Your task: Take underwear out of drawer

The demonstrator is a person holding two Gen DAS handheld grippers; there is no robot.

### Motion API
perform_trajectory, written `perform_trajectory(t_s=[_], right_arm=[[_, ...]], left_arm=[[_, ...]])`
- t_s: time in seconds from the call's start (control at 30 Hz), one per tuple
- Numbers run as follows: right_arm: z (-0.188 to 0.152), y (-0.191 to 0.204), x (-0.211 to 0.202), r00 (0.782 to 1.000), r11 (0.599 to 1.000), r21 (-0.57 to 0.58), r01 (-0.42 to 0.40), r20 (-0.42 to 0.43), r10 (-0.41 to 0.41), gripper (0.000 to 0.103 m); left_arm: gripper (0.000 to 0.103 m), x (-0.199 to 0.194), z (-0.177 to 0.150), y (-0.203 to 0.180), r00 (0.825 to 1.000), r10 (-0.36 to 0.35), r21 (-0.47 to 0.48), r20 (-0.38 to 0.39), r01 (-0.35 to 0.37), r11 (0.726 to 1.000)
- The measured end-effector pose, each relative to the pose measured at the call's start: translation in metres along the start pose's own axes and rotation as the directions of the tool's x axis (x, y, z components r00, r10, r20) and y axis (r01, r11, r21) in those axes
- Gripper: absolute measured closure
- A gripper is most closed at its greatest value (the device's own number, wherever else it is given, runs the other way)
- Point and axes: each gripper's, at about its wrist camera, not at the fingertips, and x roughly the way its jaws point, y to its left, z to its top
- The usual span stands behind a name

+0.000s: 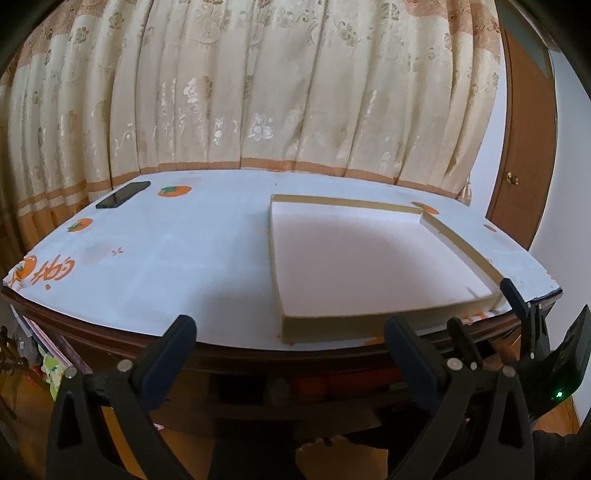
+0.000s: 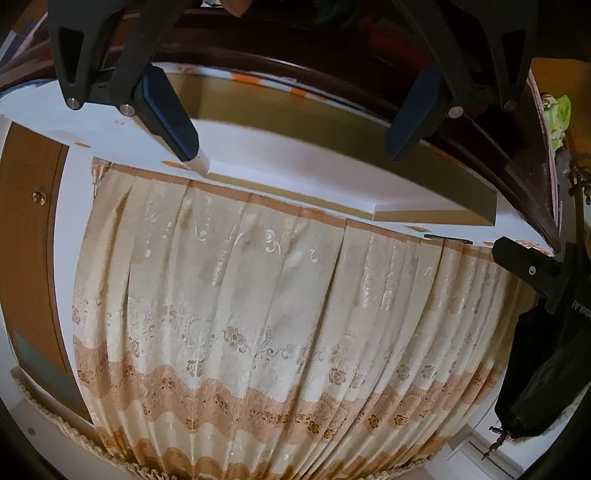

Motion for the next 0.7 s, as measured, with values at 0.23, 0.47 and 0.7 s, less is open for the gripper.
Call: perform_trajectory(t_s=[0.23,0.47,0.7], right_arm=[[-0.006,0.004,0.002,1.000,1.000,-0.021,-0.012,0.023,0.013,0.001],[-0.011,0.011,0.002,0.999,0.998,-0.063,0.021,0.043,-0.019,0.001],[-0.007,0.011,0.005,0.999,0.996,-0.090,0.025,0.024,-0.023,0.001]], left_arm=[[0.000,0.004,0.000,0.004,1.000,0.002,-0.014,-0.006,-0.002,1.000],[0.000,0.007,0.001,0.005,1.000,0.005,-0.021,-0.014,-0.005,1.000],[0.000,0.008,-0.001,0.002,1.000,-0.006,-0.016,-0.025,0.005,1.000]])
